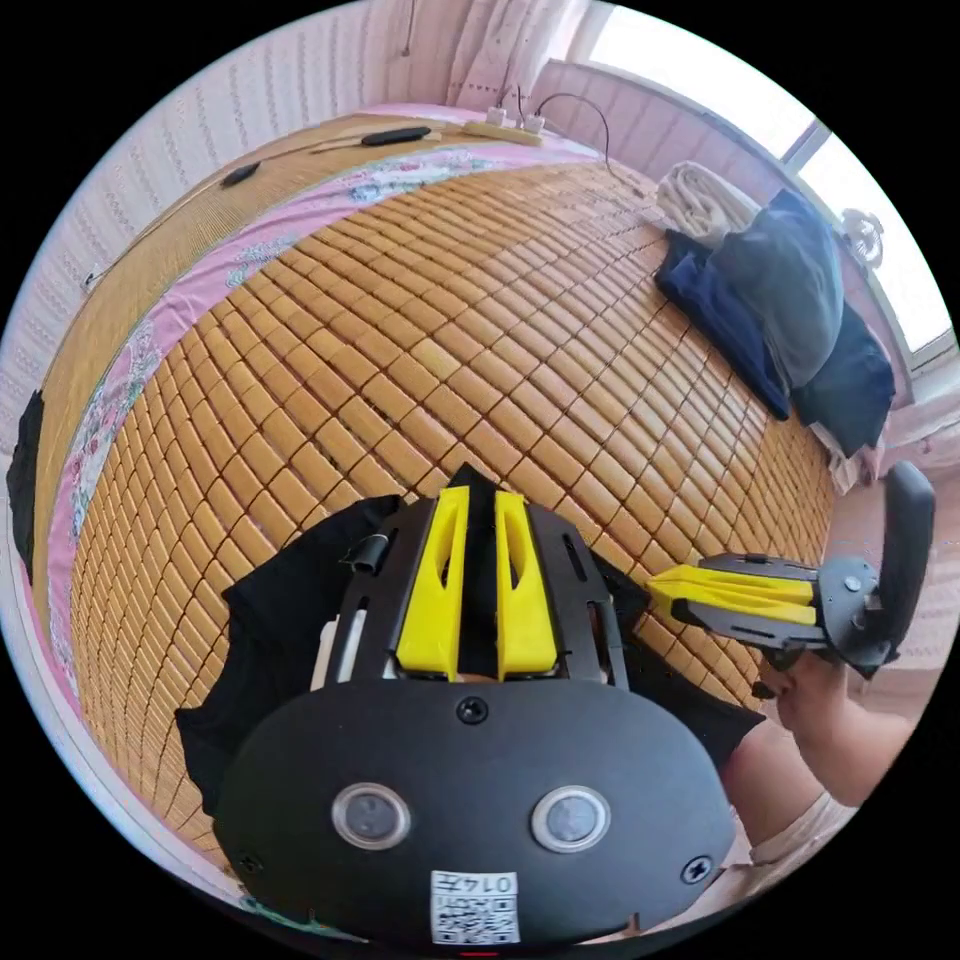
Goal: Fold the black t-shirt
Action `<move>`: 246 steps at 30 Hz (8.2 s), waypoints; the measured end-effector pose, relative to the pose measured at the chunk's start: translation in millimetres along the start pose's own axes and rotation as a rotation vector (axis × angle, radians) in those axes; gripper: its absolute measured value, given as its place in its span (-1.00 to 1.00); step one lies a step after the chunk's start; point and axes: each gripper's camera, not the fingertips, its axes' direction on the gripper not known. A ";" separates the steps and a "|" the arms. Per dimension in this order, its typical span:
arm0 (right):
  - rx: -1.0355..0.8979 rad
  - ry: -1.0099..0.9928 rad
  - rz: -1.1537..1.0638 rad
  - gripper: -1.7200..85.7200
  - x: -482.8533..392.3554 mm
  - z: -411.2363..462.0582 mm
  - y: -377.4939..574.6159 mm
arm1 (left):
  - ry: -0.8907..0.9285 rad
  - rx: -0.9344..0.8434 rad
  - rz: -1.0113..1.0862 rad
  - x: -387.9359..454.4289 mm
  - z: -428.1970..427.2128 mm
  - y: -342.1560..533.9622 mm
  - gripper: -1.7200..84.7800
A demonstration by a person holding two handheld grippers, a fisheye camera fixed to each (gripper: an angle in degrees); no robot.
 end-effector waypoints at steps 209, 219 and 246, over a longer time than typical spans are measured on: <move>-0.133 -0.129 -0.546 -0.95 -93.0 -144.8 222.1 | 0.298 0.417 -0.349 -57.2 -166.2 522.3 -0.98; -0.065 0.098 -0.553 -0.95 -102.4 -88.7 303.5 | 0.134 0.431 -0.242 18.4 -145.5 602.9 -0.95; -0.420 0.496 -0.948 -0.97 -393.4 187.1 270.1 | 0.056 0.367 0.027 189.2 -18.8 502.1 -0.98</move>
